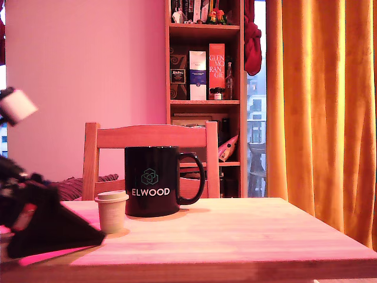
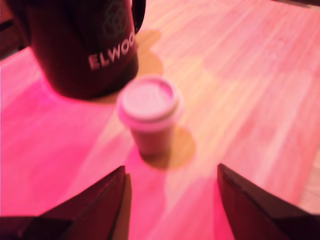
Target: Pick up the coffee capsules on the table and drop them inside the coffee cup
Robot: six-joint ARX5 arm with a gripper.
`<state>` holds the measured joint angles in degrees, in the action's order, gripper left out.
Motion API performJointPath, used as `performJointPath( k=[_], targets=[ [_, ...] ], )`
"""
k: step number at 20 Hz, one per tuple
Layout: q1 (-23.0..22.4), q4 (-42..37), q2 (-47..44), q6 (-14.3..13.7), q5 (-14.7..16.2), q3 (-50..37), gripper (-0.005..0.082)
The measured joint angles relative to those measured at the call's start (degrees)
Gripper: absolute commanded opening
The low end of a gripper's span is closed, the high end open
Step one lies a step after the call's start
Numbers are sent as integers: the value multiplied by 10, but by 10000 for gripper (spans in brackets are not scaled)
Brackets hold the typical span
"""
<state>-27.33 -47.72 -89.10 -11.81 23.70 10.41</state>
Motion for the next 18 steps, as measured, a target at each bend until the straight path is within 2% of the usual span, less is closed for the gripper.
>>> performJointPath(
  k=[4, 12, 18],
  targets=[
    [0, -31, -40, 0, 12, 19, 513],
    [0, -29, -90, 0, 29, 82, 513],
    [0, -24, -96, 0, 46, 83, 513]
  ],
)
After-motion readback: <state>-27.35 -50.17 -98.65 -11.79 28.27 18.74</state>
